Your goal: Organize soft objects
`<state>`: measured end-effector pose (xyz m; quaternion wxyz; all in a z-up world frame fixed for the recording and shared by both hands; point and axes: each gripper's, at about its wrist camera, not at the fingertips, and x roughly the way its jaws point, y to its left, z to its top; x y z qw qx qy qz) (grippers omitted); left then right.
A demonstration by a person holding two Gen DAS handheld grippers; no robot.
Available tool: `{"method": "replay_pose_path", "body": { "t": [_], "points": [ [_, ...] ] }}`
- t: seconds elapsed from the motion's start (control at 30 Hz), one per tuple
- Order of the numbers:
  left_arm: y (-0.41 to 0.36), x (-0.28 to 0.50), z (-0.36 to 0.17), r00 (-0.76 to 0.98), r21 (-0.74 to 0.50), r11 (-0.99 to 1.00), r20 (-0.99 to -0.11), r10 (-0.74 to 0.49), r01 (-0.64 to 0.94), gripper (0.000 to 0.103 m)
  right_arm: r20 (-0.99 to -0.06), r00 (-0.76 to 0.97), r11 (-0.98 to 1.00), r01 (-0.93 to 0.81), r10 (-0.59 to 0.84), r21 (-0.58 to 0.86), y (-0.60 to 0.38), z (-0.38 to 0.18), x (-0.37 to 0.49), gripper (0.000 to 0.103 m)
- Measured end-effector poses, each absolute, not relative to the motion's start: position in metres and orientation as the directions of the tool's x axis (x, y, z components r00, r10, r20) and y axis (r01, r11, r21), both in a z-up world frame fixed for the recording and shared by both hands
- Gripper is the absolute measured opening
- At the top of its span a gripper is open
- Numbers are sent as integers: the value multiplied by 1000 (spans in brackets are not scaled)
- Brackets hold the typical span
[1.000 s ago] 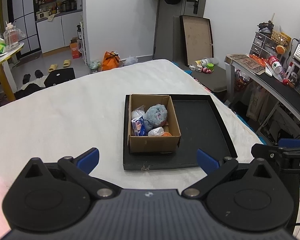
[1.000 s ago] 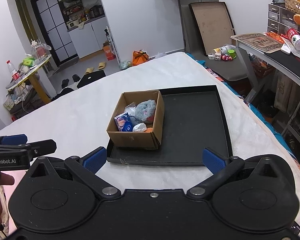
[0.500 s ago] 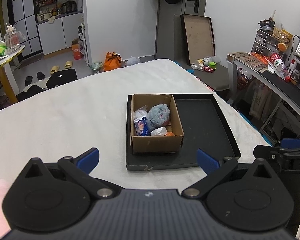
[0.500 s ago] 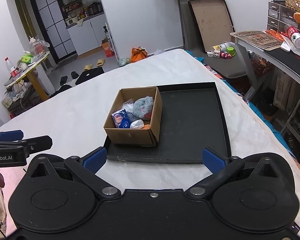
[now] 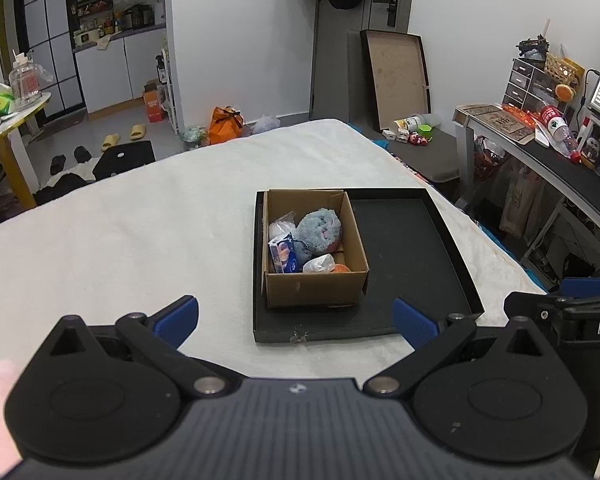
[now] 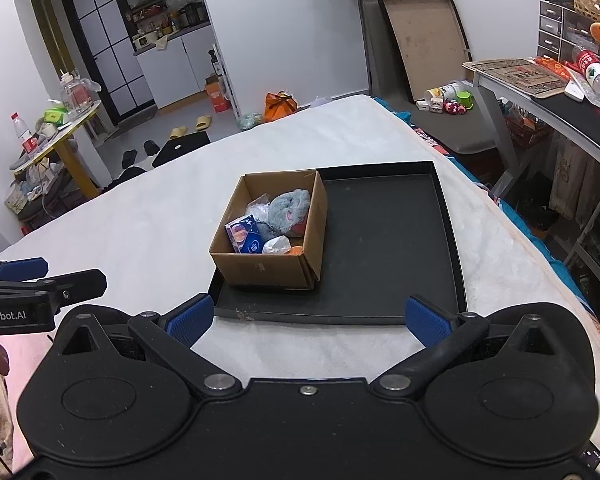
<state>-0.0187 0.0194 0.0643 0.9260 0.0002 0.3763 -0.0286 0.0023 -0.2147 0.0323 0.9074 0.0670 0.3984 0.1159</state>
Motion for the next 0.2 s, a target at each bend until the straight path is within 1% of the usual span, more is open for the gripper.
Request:
{"method": "replay_pose_path", "body": {
  "t": [0.2],
  "points": [
    [18,-16,60,715,-9,998,-698,-46,56,103,-705,656,962,-154,270,225,-215,30,4,103]
  ]
}}
